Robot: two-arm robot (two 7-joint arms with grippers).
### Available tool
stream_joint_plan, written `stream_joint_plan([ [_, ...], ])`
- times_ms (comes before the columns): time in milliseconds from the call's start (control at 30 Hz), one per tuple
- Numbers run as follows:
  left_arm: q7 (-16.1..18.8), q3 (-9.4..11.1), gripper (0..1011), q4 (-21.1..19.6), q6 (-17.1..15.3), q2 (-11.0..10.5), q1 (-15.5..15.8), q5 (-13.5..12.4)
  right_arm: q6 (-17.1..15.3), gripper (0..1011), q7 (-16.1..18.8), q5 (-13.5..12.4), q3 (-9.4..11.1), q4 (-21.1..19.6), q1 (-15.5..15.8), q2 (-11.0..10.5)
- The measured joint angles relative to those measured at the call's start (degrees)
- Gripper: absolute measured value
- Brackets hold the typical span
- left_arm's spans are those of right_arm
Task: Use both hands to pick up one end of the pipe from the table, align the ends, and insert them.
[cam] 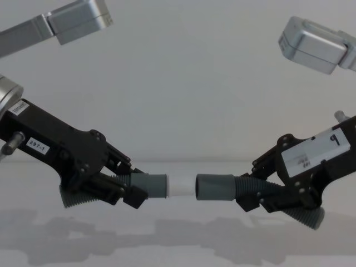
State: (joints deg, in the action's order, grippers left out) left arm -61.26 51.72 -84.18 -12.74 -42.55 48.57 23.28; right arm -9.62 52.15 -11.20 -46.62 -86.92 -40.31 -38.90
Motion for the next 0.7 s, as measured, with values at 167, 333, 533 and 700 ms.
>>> stream_joint_plan([
  [167,-0.1,0.2,367,0.2,0.0,0.1,0.1,0.0,0.0,292,0.0,0.0,-0.1,0.0,-0.1,0.1],
  [333,-0.1,0.3,367,0.5,0.0,0.3,0.2,0.0,0.1,293,0.1,-0.1,-0.1,0.0,-0.2,0.1],
  [533,-0.1,0.4,367,1.0,0.0,0.6,0.4,0.0,0.3,292,0.2,-0.1,-0.2,0.0,-0.3,0.2],
  [700,-0.2,0.5,368,1.3,0.0,0.9,0.5,0.0,0.5,292,0.3,-0.2,-0.3,-0.1,-0.4,0.2],
])
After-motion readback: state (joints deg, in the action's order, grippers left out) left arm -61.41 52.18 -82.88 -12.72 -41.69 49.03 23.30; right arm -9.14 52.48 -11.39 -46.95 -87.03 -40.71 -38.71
